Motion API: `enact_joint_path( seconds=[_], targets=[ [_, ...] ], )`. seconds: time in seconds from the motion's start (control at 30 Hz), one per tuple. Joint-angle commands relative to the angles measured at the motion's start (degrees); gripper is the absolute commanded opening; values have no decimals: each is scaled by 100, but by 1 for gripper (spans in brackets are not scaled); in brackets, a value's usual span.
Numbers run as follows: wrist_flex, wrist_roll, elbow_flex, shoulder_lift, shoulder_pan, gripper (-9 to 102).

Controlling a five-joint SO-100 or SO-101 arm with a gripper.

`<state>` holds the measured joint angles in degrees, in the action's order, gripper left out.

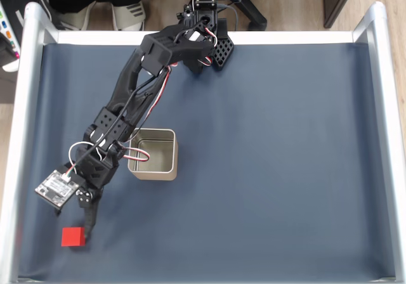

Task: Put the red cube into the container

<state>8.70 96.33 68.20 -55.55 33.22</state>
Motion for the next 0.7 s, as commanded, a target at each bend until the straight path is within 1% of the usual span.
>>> enact_joint_path(
  seconds=[0.0, 0.23, 0.67],
  targets=[
    [-272, -158, -510, 97, 62, 32],
    [-396, -53, -984, 659, 105, 32],
    [-853, 97, -1230, 1222, 79, 32]
  ],
)
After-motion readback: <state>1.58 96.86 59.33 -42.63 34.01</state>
